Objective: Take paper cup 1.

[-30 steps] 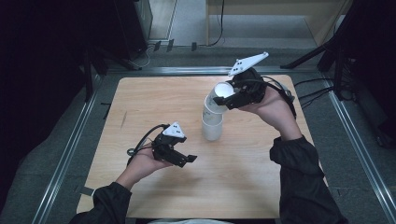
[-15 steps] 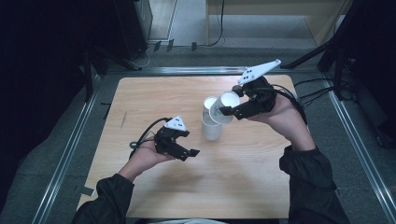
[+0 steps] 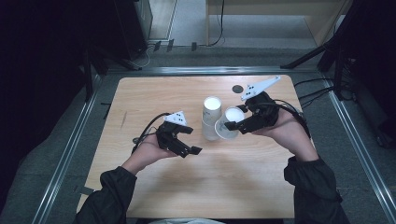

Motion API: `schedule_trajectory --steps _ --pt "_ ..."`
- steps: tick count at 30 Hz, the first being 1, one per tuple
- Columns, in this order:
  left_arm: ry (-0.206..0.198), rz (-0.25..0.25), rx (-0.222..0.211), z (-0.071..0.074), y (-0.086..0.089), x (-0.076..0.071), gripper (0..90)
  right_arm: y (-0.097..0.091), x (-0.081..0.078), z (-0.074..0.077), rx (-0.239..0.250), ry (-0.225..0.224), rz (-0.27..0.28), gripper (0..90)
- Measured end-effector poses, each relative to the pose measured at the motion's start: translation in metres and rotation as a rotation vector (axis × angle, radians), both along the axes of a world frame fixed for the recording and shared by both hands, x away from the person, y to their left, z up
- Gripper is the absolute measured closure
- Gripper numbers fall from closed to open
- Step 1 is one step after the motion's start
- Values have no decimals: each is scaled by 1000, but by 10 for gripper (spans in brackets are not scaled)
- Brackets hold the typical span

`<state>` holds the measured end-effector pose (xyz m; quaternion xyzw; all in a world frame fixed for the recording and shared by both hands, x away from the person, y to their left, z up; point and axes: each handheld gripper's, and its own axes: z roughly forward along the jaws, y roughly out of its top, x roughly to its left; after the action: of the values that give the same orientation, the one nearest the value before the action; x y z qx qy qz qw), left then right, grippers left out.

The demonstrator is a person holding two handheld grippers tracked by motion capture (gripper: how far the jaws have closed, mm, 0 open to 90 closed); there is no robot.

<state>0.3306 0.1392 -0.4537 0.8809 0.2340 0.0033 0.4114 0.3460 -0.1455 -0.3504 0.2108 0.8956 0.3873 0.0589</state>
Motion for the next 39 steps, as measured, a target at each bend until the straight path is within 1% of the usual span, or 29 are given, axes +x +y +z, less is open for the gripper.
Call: schedule_trajectory --steps 2,4,5,6,10,12,14,18,20,22,23,24,25,26,31,32,33,34,36,38,39 --pt "-1 -4 4 -1 0 -1 101 -1 -1 -5 -3 15 0 345" --pt "-11 -10 10 0 1 -1 101 -2 -3 -11 -9 24 2 345" --pt "-11 -10 10 0 1 -1 102 -2 -3 -11 -9 24 2 345" --pt "-12 -6 -4 0 2 -1 103 -2 -4 -18 -15 30 10 345" --pt "-13 3 -27 1 5 1 113 -2 -8 -29 -21 55 0 346" --pt "-11 -2 -30 0 4 2 118 -1 -11 -35 -18 37 -2 349" --pt "-13 -12 -22 -2 3 2 118 -1 -14 -42 1 46 1 350" --pt "-5 -16 -23 -3 1 1 116 0 -21 -60 -7 50 19 351" --pt "-14 -25 -14 -2 0 -1 112 1 -23 -69 -6 59 26 350" --pt "-20 -35 -12 -2 0 -2 108 2 -25 -77 1 57 35 350" --pt "-26 -30 -16 -2 0 -4 108 2 -27 -80 1 58 41 350" --pt "-28 -34 -15 -1 1 -4 108 2 -29 -83 1 58 45 350" --pt "-28 -34 -15 -1 1 -4 108 2 -29 -83 1 58 45 350" --pt "-31 -27 -17 -2 1 -6 108 3 -31 -89 0 45 60 349" --pt "-30 -25 -28 -2 4 -9 108 7 -37 -96 8 48 75 349" --pt "-26 -22 -32 -3 4 -11 108 9 -38 -100 28 56 89 349" --pt "-26 -22 -32 -3 4 -11 108 9 -38 -100 28 56 89 349" --pt "-27 -31 -25 -4 5 -14 108 11 -37 -103 46 70 95 349" --pt "-33 -29 -24 -4 5 -16 108 12 -36 -105 54 72 101 350" --pt "-21 -32 -32 -5 6 -18 108 15 -35 -107 65 76 116 349" --pt "-24 -32 -32 -6 7 -19 108 17 -35 -108 73 80 124 350"
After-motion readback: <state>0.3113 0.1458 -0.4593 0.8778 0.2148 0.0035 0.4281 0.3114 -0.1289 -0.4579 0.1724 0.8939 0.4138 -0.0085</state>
